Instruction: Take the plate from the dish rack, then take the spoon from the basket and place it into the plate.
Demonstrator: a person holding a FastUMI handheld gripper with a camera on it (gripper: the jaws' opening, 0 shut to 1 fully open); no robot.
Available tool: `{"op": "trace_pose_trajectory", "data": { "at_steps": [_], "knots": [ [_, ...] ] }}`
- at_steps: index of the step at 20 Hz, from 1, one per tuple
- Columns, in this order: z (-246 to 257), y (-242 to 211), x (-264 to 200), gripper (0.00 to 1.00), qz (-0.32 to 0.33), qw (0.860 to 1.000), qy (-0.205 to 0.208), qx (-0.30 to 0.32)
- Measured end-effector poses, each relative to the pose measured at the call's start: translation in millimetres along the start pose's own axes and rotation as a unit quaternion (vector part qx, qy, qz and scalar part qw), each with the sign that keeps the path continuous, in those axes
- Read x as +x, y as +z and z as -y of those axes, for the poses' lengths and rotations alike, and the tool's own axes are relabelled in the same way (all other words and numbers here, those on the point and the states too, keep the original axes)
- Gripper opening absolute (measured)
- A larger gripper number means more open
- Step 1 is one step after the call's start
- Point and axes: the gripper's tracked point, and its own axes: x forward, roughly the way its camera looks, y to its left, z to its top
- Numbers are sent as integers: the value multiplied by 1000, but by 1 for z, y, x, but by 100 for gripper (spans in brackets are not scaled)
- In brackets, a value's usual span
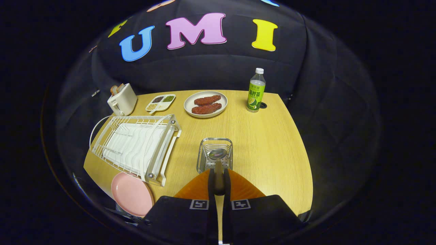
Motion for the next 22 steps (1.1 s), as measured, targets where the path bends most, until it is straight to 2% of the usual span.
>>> {"op": "trace_pose_trajectory", "data": {
  "at_steps": [3,5,8,11,15,22],
  "knots": [
    [-6,14,-40,9,19,1000,12,2],
    [-23,28,-70,9,39,999,36,2],
    [-74,43,-114,9,74,991,112,-7],
    [-123,37,-138,9,86,980,178,-22],
    [-170,-11,-129,9,51,975,210,-56],
    [-230,-100,-74,9,-29,966,236,-102]
  ]
}}
